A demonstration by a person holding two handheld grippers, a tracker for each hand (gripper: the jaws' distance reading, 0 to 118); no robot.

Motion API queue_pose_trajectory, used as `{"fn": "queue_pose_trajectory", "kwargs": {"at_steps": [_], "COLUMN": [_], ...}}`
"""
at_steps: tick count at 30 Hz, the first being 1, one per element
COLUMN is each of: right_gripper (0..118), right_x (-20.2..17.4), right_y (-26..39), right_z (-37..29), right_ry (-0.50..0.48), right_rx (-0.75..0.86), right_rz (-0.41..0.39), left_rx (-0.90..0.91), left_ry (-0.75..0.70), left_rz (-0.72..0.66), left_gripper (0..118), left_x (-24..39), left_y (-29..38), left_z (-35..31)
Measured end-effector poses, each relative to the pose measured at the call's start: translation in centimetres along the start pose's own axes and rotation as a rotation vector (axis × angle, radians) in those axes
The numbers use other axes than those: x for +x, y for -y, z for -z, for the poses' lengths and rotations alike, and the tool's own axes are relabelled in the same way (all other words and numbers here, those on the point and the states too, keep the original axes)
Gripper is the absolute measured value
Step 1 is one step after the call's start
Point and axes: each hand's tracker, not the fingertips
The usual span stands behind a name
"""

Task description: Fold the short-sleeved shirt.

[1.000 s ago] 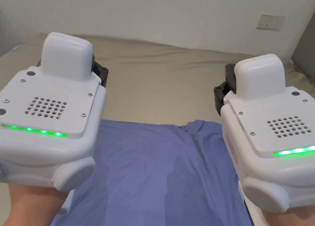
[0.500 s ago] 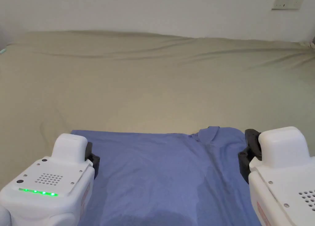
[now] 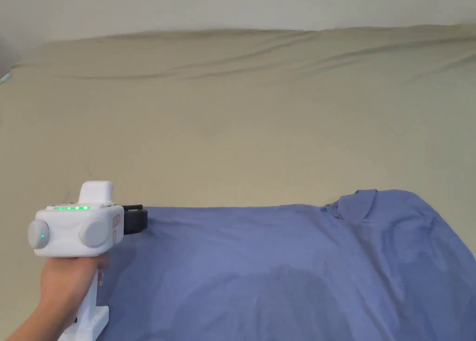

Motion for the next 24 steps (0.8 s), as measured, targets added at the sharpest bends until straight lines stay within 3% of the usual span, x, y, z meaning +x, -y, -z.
{"fn": "queue_pose_trajectory", "kwargs": {"at_steps": [4, 5, 8, 9, 12, 14, 15, 17, 18, 22, 24], "right_gripper": [2, 2, 2, 3, 4, 8, 30, 87, 100, 100, 100], "right_x": [0.6, 0.8, 0.8, 0.8, 1.1, 2.0, 2.6, 3.6, 4.0, 5.2, 5.5], "right_y": [0.4, 0.4, 0.5, 0.4, -0.1, -0.5, -0.7, -0.8, -0.8, 0.0, 0.6], "right_z": [1.4, 1.9, 3.3, 4.0, 6.2, 8.0, 9.0, 11.7, 13.2, 18.6, 21.5], "right_ry": [-0.017, -0.033, -0.044, -0.054, -0.098, -0.130, -0.148, -0.186, -0.193, -0.145, -0.167], "right_rx": [-0.046, -0.060, -0.091, -0.099, -0.135, -0.166, -0.184, -0.268, -0.288, -0.360, -0.436], "right_rz": [0.038, 0.058, 0.053, 0.050, 0.071, 0.131, 0.149, 0.151, 0.145, 0.107, 0.132], "left_rx": [-0.050, -0.046, -0.012, -0.004, 0.006, 0.055, 0.081, 0.118, 0.146, 0.230, 0.252], "left_ry": [0.020, 0.022, 0.111, 0.099, 0.064, 0.070, 0.050, 0.040, 0.041, 0.024, 0.019], "left_rz": [0.011, 0.005, 0.067, 0.151, 0.301, 0.291, 0.279, 0.248, 0.223, 0.223, 0.233], "left_gripper": [100, 93, 37, 1, 0, 0, 0, 0, 0, 0, 0], "left_x": [0.7, 0.7, 2.0, 2.9, 4.7, 4.6, 4.3, 3.9, 3.7, 3.0, 2.7], "left_y": [-0.6, -0.6, -0.3, -0.2, 0.5, 1.2, 1.3, 1.9, 2.3, 3.6, 4.2], "left_z": [1.8, 1.5, -0.5, -1.3, -3.4, -5.6, -6.8, -9.5, -11.1, -16.1, -17.8]}}
